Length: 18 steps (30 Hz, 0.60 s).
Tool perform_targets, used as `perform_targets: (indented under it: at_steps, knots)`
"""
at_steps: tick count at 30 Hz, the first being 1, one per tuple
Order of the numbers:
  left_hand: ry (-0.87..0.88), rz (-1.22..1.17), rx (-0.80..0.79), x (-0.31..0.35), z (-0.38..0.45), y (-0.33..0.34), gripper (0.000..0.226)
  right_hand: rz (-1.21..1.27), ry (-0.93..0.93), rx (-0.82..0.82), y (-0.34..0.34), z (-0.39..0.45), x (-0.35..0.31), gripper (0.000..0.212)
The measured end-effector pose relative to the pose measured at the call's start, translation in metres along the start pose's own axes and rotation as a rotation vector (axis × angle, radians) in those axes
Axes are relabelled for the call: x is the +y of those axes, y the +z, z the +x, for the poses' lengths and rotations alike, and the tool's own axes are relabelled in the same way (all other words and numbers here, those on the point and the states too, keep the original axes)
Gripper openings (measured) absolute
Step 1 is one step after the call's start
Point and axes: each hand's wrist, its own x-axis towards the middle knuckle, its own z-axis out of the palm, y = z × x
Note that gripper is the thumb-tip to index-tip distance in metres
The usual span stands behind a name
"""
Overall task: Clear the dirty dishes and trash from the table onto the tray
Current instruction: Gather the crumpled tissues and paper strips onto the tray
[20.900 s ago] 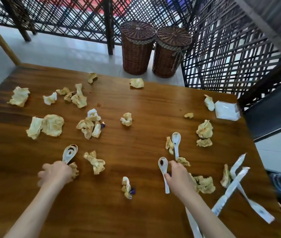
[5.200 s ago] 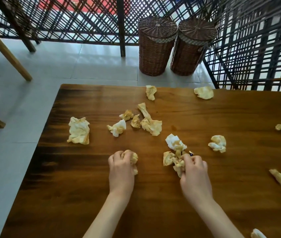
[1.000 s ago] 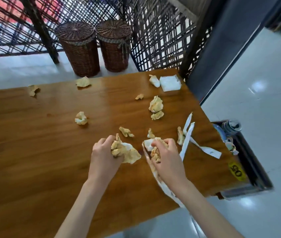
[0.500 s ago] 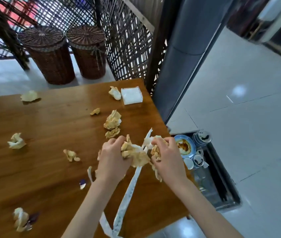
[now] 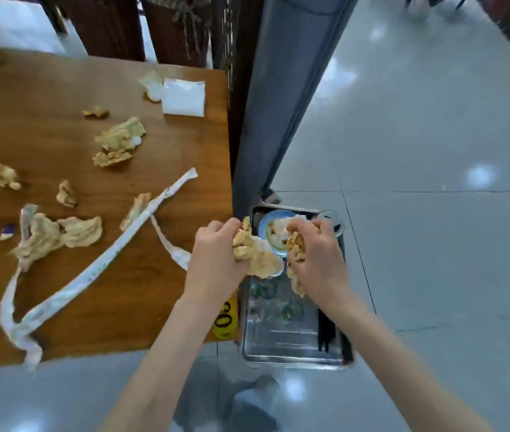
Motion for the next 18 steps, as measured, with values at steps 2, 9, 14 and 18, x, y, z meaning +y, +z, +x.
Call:
perform_targets:
  at_steps: [2,9,14,18]
  knots:
    - [0.023,0.014,-0.035,0.019,-0.012,0.024,0.027,-0.012,0.027,0.006,-0.004,-0.011,0.030,0.038]
    - [0.045,0.008,-0.104,0.046,-0.049,0.098,0.026,0.033,0.119,0.043,0.009,-0.049,0.105,0.041]
    - [0.004,0.058,-0.119,0.034,-0.059,0.158,0.024,0.058,0.160,-0.010,0.041,-0.073,0.161,0.041]
    - [-0.041,0.096,-0.107,0.020,-0.060,0.208,0.027,0.074,0.173,-0.054,0.069,-0.078,0.209,0.041]
